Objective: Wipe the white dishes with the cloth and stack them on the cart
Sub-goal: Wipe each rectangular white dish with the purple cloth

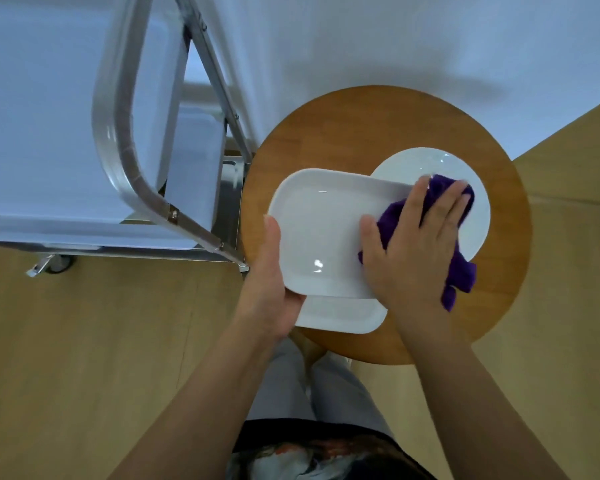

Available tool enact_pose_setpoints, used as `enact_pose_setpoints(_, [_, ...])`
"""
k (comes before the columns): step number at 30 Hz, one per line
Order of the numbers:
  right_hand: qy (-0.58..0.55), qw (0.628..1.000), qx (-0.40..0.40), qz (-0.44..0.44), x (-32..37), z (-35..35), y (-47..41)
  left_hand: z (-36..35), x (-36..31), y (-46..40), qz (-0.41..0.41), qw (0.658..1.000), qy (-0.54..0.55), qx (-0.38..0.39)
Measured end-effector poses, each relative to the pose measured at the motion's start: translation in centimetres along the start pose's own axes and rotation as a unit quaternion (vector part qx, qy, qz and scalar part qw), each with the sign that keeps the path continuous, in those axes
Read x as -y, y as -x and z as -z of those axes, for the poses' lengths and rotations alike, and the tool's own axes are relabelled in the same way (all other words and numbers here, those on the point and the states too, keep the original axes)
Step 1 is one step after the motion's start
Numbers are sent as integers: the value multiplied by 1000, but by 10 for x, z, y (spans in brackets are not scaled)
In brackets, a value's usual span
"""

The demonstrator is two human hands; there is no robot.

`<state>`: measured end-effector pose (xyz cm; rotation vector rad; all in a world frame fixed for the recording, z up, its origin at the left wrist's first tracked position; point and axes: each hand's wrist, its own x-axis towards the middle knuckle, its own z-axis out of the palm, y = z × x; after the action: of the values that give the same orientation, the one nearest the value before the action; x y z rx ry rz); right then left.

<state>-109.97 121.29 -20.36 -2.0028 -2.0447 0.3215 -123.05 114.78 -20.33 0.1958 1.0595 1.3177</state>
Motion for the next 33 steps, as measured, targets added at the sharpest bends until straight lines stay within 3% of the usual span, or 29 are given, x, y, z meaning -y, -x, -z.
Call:
enact_pose_setpoints(6, [-151,987,-20,-46,13,-12,24,-11,9,10,-8,998,-65,-4])
enact_pose_setpoints(9, [-270,963,-16,-3,17,-9,33,-14,5,10,-23,995,-93,-12])
enact_pose_setpoints(12, [-311,948,-10,70,21,-6,44,-15,5,11,-22,995,-99,-17])
enact_pose_setpoints(20, [-399,880,168,197,35,14,48,-10,13,10,-16,998,-53,24])
enact_pose_setpoints(22, [-408,843,263,231,30,23,42,-6,12,13,-9,999,-21,24])
enact_pose_setpoints(24, [-462,799,323,208,25,36,33,-2,9,14,1,1000,21,5])
enact_pose_setpoints(25, [-495,799,287,185,25,40,30,-3,6,13,3,999,39,-4])
enact_pose_setpoints(28, [-392,904,67,155,31,33,25,-14,-1,11,-24,999,12,-17])
enact_pose_setpoints(30, [-259,958,62,106,43,23,25,-24,-3,10,-31,999,-37,2])
enact_pose_setpoints(33, [-210,971,59,99,52,11,27,-25,-6,11,-26,998,-59,10])
